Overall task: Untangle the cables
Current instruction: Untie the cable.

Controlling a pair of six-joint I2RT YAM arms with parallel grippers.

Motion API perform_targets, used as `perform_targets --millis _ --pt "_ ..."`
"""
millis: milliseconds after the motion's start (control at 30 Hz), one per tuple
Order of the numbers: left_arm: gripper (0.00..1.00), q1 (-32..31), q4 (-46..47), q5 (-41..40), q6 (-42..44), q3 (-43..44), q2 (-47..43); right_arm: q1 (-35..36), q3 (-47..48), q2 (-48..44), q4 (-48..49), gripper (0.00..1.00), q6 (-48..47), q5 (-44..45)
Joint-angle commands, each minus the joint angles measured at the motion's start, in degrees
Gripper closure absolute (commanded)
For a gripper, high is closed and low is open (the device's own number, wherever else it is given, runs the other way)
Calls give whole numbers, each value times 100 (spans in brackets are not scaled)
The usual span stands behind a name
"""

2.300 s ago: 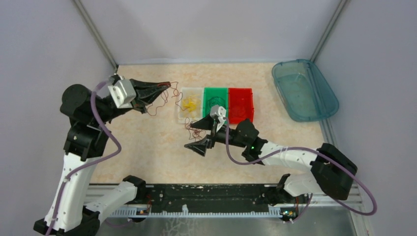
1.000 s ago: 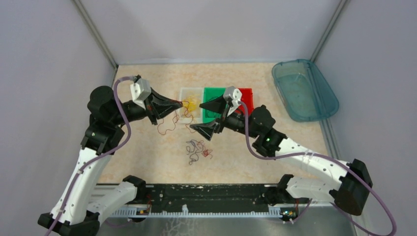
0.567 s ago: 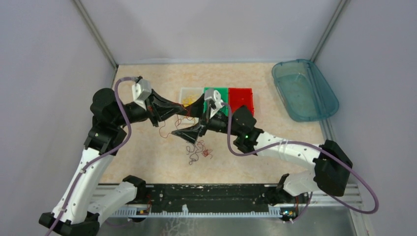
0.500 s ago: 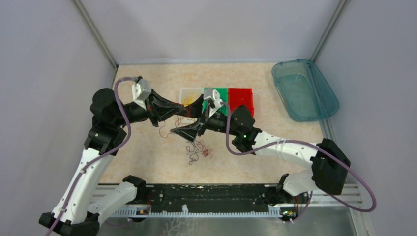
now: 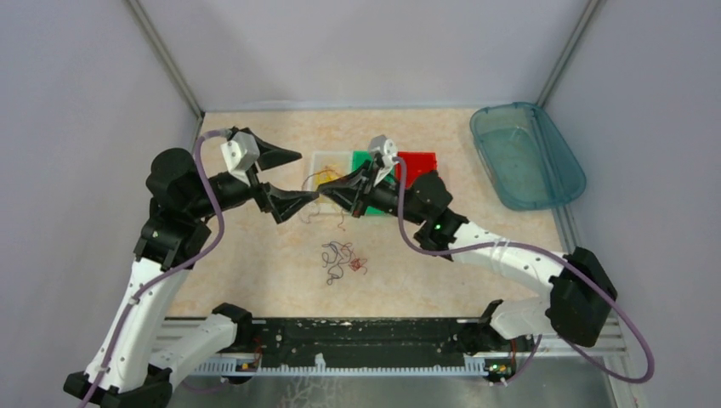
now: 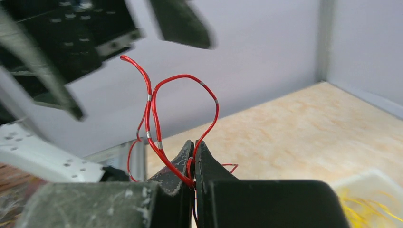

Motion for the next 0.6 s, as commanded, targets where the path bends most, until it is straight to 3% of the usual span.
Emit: perform_targets --millis 0,200,433,567 --pt "1 -19 -586 -250 550 350 3 -794 -112 -638 -792 100 -196 231" --pt "1 -18 -936 -530 777 578 47 -1776 -73 -883 -2520 100 -1125 710" --pt "1 -14 -1498 -1048 1391 655 177 -2212 144 -541 -3766 100 -1927 2876" --pt "1 -18 -1615 -1082 1551 659 187 -2408 267 -79 -3949 100 -1920 3566"
